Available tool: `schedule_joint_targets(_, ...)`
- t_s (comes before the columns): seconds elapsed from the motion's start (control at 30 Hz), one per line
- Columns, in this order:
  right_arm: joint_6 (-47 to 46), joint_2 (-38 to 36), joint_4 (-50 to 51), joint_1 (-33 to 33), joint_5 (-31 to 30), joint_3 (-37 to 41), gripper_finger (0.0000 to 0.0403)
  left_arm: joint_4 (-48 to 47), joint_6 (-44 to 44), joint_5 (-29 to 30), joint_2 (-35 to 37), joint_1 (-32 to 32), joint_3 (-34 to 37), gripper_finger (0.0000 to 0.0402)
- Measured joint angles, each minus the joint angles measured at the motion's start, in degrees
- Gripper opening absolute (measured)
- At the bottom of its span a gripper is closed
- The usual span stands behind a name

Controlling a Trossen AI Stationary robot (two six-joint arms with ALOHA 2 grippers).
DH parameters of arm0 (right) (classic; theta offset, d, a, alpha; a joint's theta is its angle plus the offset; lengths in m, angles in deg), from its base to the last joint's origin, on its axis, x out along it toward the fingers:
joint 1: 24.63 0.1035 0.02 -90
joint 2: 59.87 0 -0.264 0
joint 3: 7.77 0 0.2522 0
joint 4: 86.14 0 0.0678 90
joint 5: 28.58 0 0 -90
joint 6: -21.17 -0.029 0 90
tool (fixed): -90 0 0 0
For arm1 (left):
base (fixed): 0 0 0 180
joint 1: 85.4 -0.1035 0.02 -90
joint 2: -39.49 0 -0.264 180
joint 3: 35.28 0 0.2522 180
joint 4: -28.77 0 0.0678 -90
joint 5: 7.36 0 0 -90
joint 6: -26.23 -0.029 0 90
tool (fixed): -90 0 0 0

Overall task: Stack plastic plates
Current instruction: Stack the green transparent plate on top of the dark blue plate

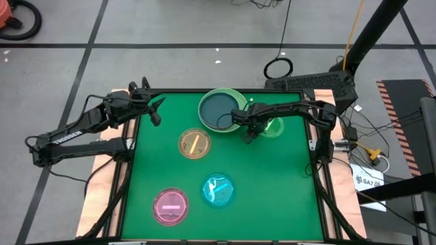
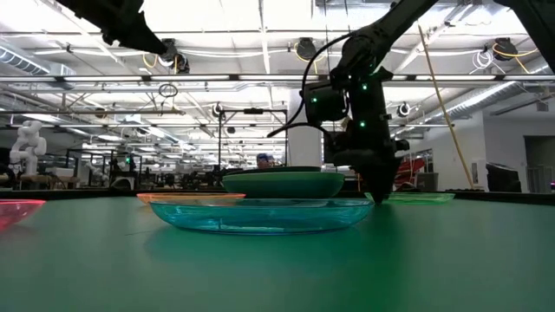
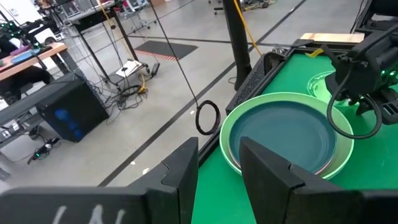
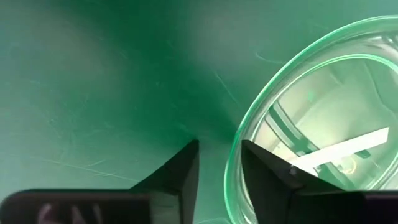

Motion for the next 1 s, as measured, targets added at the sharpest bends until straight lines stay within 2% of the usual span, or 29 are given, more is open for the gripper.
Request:
schedule_joint_targets(0.4, -2.66, -0.04, 0.20, -0.09, -0.35, 0.07, 0.0005, 0.03, -0.57, 0.00, 0.00, 0.00, 0.00, 0.0123)
schedule_joint_targets(0.57, -2.88, -0.04, 1.12, -0.09, -0.53, 0.07, 0.0007, 0.03, -0.69, 0.00, 0.00, 0.00, 0.00, 0.0123)
schedule_joint_targets(1.0, -3.03, -2.79, 13.47, -0.09, -10.45, 0.09, 0.0002, 0.44, -0.54, 0.00, 0.00, 0.00, -0.02, 0.0123)
